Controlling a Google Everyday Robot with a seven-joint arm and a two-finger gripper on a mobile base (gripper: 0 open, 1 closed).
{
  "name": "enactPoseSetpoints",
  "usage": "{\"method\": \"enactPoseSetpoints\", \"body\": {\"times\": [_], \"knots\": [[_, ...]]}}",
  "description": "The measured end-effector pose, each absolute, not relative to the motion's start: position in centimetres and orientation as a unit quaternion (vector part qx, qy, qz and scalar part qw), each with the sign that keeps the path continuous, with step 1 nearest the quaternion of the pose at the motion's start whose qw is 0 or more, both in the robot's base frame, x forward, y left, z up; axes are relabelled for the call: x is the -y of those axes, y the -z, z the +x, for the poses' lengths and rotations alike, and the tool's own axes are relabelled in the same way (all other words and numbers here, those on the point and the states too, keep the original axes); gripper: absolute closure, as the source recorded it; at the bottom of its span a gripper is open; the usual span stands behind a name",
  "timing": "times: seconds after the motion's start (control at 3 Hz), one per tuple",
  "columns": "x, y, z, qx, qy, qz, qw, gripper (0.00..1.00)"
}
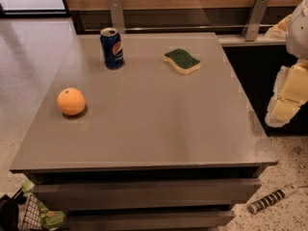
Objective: Move sponge near orange
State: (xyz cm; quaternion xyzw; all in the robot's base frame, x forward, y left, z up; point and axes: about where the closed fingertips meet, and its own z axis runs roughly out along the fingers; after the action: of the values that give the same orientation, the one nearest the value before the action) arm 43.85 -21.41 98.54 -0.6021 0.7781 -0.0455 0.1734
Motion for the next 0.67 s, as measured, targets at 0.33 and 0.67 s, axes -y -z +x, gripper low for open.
{"method": "enactPoseSetpoints", "body": {"times": [0.33, 0.67], "knots": [[21.4, -98.5, 43.8, -0.778, 0.046, -0.602, 0.174, 0.00], [22.0, -98.7, 45.1, -0.779, 0.041, -0.593, 0.200, 0.00]]}}
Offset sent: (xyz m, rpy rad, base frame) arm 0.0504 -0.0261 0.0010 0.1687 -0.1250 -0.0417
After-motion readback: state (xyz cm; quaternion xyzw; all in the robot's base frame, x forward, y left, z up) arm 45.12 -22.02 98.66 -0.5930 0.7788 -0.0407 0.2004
